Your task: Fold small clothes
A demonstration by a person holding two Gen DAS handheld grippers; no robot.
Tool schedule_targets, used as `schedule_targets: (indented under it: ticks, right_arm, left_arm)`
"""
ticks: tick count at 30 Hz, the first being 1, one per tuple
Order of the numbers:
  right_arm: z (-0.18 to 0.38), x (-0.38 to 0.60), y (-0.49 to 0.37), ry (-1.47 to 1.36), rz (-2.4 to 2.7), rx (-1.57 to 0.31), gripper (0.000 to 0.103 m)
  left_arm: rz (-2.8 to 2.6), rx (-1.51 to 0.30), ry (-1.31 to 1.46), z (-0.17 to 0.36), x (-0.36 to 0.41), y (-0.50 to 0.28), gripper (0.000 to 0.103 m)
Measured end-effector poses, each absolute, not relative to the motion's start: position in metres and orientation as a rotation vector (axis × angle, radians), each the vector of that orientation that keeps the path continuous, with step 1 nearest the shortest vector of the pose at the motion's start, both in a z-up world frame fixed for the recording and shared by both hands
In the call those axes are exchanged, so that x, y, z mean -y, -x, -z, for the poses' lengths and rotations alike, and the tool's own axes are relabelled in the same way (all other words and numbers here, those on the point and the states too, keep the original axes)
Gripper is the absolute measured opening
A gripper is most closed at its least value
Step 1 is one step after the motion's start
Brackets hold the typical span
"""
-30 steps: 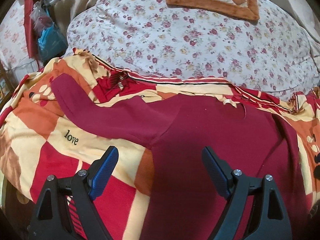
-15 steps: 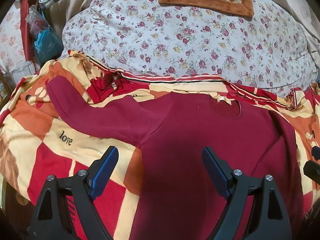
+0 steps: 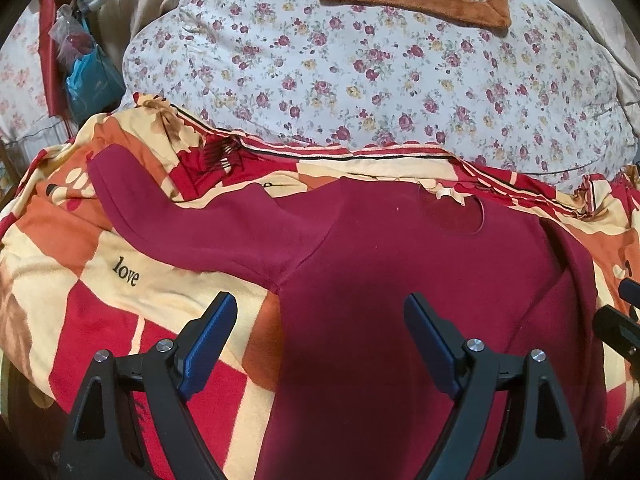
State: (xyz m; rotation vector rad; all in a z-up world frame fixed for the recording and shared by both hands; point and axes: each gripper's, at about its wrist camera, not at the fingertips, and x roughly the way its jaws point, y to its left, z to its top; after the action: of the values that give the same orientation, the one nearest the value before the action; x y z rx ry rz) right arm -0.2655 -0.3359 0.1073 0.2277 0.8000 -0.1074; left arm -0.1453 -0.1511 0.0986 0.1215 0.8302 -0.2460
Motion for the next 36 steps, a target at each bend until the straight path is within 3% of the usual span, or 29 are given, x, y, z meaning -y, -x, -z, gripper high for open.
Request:
schedule_targets:
  ticks: [36]
  right_arm:
    - [-0.092, 0.334, 0.239, -0.22, 0.201, -0.853, 0.1]
  left_arm:
    - [0.235, -0.862, -0.113, -0.087, 0.148, 0.136, 0.068]
